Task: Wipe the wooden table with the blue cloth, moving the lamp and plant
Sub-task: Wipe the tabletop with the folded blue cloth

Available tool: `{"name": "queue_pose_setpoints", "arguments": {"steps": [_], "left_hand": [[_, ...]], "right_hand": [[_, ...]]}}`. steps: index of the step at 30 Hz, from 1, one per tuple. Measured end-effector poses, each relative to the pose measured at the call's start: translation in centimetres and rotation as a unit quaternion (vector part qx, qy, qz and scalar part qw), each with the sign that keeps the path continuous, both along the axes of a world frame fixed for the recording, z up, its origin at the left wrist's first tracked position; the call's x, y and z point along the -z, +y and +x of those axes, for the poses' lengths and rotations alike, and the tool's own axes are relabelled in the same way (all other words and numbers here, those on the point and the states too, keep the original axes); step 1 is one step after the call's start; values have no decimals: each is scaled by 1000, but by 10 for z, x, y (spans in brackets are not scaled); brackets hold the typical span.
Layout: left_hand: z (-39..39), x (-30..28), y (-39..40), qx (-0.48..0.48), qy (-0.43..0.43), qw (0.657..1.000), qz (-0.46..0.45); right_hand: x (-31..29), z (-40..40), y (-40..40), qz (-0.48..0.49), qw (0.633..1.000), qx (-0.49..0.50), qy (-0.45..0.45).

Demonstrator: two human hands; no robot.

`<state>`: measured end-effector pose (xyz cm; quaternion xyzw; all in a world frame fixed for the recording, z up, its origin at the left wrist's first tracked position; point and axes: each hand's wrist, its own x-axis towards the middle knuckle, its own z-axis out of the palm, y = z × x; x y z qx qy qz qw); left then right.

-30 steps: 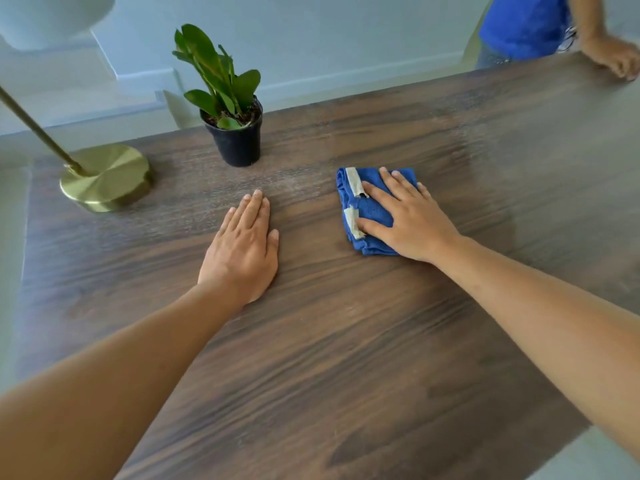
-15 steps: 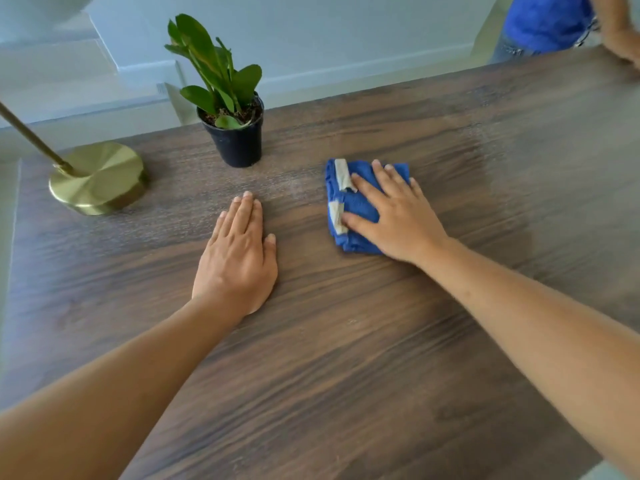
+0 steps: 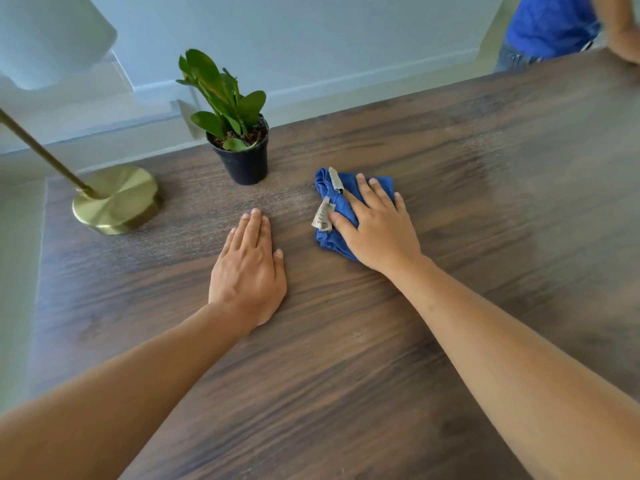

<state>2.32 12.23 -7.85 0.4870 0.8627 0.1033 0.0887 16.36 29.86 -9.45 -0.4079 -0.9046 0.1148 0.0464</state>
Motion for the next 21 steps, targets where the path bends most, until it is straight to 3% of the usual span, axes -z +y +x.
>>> {"name": "queue_pose_setpoints", "arguments": {"steps": [5,9,15,21], "left_hand": [[-9,-2,26,-4,-20,1000,15],[-11,10,29,-2,-11,999,37],[-11,12,28,-6,-6,998,62],[-10,8,28,-1,-11,999,46]], "right_hand": [[-1,-37,81,-14,993,112,-27],[-2,-89,129,-23,991,131,-32],[-7,-171,153,-25,998,-13,-58],[-13,-93,87,-8,981,-183,-61]]}}
